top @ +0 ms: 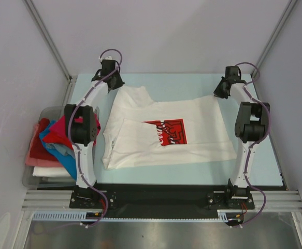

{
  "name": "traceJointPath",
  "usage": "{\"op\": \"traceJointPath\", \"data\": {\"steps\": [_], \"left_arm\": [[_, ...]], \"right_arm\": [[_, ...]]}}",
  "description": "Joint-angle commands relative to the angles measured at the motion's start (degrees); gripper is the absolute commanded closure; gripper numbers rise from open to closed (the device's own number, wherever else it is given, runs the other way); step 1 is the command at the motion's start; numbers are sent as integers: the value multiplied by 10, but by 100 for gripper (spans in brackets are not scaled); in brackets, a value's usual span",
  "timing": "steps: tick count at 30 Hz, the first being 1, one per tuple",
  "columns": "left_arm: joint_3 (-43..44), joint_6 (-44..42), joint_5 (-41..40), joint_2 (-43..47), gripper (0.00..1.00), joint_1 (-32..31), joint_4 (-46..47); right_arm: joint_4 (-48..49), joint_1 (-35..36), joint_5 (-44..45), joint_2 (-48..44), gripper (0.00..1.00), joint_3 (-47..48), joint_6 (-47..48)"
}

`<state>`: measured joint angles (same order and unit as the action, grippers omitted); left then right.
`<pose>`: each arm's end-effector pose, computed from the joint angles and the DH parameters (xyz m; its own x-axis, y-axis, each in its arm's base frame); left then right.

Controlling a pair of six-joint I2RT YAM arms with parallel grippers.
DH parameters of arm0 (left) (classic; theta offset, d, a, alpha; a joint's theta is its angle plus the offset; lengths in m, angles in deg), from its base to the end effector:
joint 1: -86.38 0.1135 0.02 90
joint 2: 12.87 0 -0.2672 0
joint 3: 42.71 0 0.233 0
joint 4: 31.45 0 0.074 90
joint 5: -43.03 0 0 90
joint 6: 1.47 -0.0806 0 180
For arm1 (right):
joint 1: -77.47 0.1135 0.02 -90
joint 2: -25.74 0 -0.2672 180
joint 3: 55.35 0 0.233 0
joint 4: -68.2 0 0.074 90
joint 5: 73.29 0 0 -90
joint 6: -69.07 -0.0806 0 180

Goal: Fold and stack the t-shirts
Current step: Fold the tshirt

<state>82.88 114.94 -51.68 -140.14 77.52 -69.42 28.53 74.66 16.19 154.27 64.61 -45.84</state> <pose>0.5282 -0.0756 0.2208 -0.6052 -0.3543 -0.7129 -0.1989 0.9344 -0.2955 0.5192 -0.0248 0.1725 -0.6576 0.4540 -0.6012 0.3528 0.8907 0.2867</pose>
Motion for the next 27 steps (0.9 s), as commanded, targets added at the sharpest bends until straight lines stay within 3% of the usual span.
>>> {"op": "traceJointPath", "data": {"steps": [1, 15, 27], "left_arm": [[-64, -15, 17, 74, 99, -7, 66], [-333, -38, 31, 293, 100, -25, 171], [-470, -61, -7, 437, 100, -73, 222]], "right_arm": [[15, -4, -24, -66, 100, -22, -12], [16, -33, -77, -144, 100, -114, -28], [52, -67, -101, -226, 100, -239, -41]]}}
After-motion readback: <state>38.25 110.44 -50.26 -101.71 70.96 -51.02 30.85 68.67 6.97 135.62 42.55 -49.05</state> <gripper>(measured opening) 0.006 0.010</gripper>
